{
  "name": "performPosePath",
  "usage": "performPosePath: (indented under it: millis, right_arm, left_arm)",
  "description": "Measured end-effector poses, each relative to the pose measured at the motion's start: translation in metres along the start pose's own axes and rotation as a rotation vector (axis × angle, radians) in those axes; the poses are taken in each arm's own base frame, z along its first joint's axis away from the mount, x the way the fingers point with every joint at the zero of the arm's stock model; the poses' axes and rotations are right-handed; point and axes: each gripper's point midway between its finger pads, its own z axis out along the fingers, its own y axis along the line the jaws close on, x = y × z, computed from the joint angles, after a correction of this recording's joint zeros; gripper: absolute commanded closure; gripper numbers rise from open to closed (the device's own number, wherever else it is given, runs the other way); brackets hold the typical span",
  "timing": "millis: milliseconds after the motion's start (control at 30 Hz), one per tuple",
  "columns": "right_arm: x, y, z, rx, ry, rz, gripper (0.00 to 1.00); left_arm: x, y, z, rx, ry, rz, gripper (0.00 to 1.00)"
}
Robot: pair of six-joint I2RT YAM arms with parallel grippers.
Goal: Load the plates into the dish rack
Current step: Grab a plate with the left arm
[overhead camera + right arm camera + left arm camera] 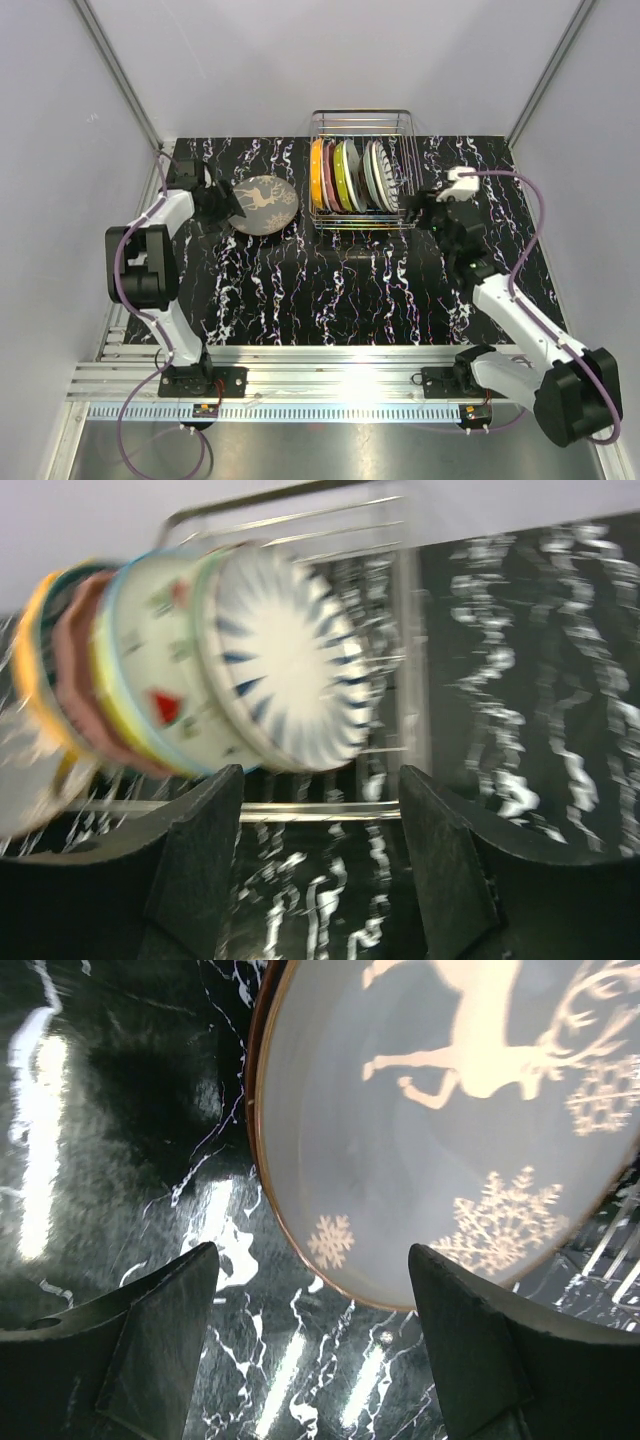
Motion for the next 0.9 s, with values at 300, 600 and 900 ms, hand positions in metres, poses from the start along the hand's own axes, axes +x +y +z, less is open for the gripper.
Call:
performPosePath:
  millis: [300, 600, 900]
  right_arm:
    - [0.029, -0.143, -0.021, 0.408, -0.033, 0.136, 0.28]
    - [0.077, -0.179, -0.005, 0.47, 0.039, 0.114, 0.28]
    - [0.076, -0.183, -0.001, 0.454, -0.003, 0.033, 0.22]
  left_arm:
    - [-0.022, -0.024, -0.062, 0.074, -0.19, 0.037, 0.2]
    - [-0.035, -0.051, -0.108, 0.153, -0.324, 0.085, 0.19]
    - [-0.035, -0.056, -0.113, 0.172, -0.331, 0.094, 0.19]
